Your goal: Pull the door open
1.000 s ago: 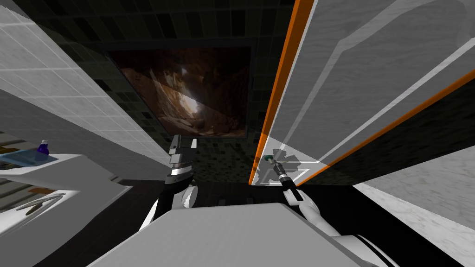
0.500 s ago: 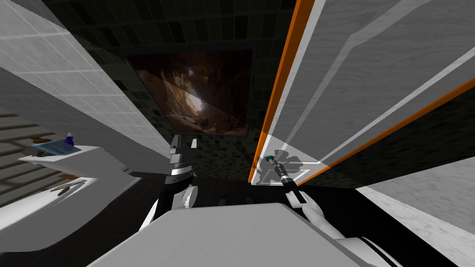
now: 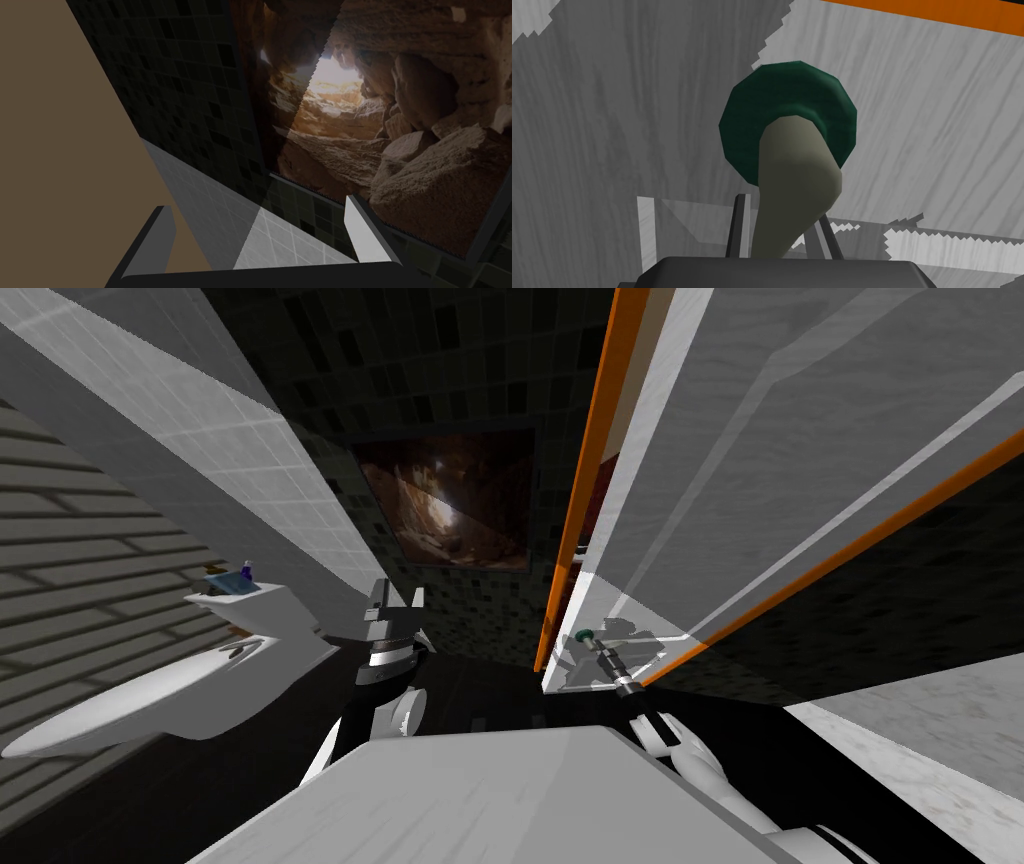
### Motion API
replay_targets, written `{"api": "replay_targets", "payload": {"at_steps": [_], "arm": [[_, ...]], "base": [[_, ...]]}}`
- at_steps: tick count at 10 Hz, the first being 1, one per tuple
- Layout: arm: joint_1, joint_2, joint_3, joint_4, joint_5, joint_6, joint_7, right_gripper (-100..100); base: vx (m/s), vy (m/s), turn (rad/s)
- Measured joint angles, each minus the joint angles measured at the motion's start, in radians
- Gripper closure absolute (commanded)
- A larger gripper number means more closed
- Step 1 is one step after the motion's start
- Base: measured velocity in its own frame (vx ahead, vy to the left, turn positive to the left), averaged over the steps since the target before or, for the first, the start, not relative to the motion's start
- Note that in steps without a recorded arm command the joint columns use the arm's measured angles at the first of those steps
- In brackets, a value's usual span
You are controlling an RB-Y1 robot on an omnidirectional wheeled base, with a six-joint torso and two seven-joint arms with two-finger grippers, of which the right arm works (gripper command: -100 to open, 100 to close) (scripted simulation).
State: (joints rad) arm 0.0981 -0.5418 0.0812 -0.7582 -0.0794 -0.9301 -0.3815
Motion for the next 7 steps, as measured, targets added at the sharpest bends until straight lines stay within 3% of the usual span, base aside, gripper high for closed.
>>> {"api": "replay_targets", "payload": {"at_steps": [1, 2, 7], "arm": [[0.006, -0.008, 0.009, 0.005, 0.003, -0.016, -0.011, 100], [0.009, -0.007, 0.012, 0.008, 0.005, -0.018, -0.013, 100], [0.049, -0.033, 0.025, 0.016, 0.004, -0.082, -0.035, 100]], "base": [[-0.077, -0.031, 0.018], [-0.146, -0.042, 0.194], [-0.162, -0.075, 0.133]]}}
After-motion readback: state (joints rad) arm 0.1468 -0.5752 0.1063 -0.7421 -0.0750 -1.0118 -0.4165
